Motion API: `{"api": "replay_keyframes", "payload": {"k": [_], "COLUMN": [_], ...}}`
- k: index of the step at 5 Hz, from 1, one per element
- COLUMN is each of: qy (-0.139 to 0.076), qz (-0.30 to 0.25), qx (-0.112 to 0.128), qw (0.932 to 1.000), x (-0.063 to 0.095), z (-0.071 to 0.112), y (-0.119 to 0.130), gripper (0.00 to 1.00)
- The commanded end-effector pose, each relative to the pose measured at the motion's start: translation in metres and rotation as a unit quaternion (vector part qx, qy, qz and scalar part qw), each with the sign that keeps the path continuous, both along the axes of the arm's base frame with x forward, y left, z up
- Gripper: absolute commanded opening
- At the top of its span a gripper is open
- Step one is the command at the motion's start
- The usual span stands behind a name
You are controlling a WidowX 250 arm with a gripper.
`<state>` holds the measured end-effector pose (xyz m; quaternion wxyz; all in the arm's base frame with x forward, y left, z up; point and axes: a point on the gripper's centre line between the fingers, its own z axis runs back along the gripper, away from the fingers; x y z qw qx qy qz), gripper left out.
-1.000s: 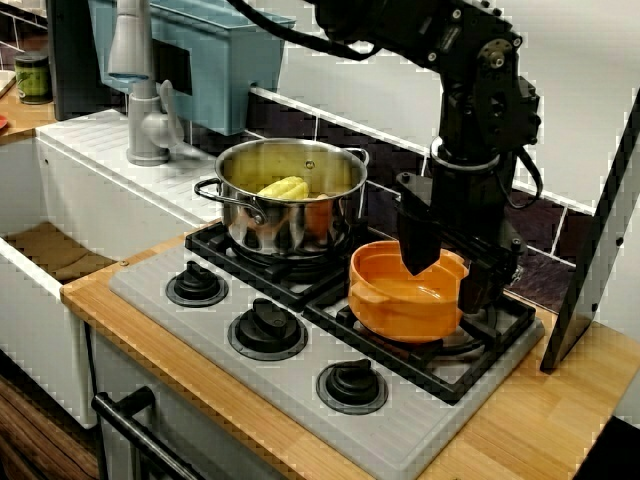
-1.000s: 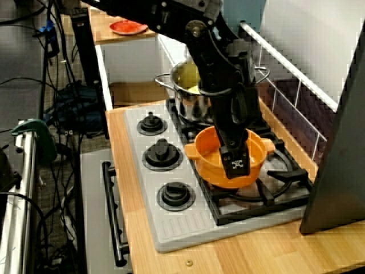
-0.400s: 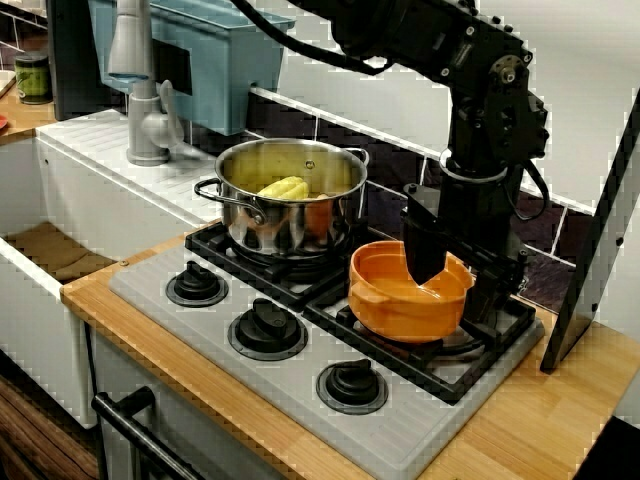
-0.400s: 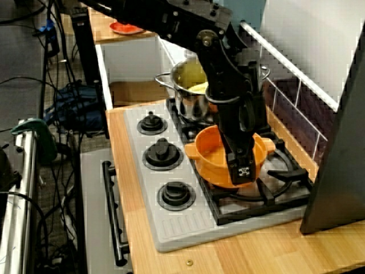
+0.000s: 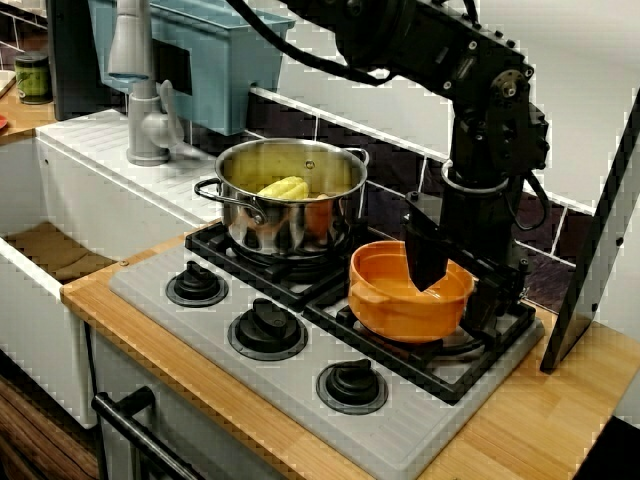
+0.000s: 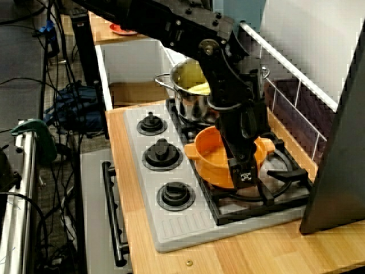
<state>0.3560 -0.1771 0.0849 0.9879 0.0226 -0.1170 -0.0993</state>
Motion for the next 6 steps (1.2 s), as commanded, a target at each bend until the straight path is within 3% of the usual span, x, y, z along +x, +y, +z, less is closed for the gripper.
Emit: {"api": "replay_keyframes", "payload": {"k": [1,3,4,6], "qy": [-0.015,-0.008,-0.006,-0.001], "qz": [-0.006,-0.011,-0.005,-0.003], "qx": [-0.003,0.004,0.001,-0.001], "qw": [0.9999,0.9999,1.0,1.0], "x": [-0.0045,-0.0131,-0.0124,-0.0109], "z": [0.0092,0.0024,0.0009,0.0051], "y": [0.0008,-0.0004,0.0032,0.0082], "gripper": [1.0,1.0,0.0,0.0]}}
